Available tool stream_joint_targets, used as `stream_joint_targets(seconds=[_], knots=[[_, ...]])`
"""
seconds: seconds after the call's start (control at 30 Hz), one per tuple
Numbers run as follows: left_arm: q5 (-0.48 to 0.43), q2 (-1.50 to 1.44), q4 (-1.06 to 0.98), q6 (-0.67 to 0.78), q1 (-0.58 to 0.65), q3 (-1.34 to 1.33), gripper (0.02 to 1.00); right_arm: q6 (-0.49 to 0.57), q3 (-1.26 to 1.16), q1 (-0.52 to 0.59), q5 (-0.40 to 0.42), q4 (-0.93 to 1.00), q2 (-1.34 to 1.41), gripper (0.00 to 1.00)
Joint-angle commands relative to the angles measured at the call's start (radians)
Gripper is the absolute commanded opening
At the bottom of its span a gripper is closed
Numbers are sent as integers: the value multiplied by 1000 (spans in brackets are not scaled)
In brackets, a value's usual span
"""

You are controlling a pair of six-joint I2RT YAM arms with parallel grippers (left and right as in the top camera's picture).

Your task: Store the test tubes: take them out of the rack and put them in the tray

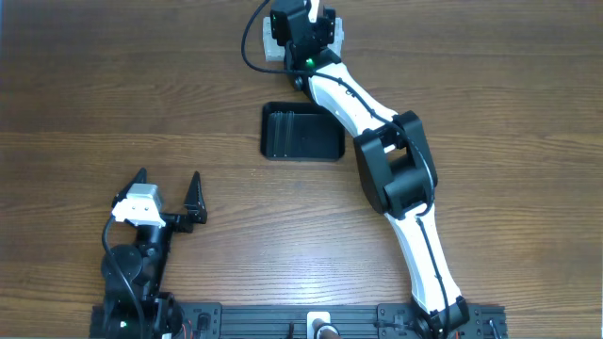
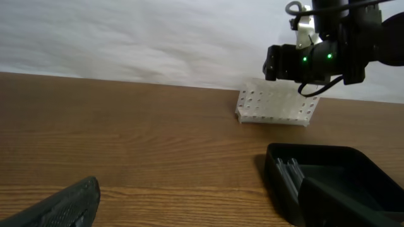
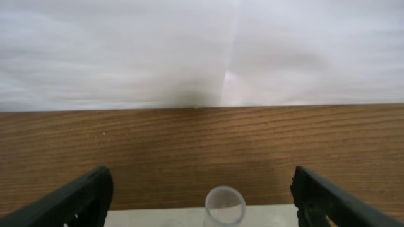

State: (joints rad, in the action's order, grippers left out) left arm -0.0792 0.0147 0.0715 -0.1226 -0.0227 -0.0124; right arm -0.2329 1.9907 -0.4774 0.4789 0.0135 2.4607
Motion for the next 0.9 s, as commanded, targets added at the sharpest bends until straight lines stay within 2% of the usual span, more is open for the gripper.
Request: stream_joint_targets(seconds=[0.03,0.33,0.5,0.9], knots=[[-10,-10,0,14,7,6,1000,2,20,-1,39,-18,27,776],[-10,-10,0,14,7,6,1000,3,20,-1,43,-21,27,562],[-10,-10,0,14,7,6,1000,3,20,-1,47,-21,26,354],[-10,-10,0,14,7,6,1000,7,20,-1,69,-17,24,220]])
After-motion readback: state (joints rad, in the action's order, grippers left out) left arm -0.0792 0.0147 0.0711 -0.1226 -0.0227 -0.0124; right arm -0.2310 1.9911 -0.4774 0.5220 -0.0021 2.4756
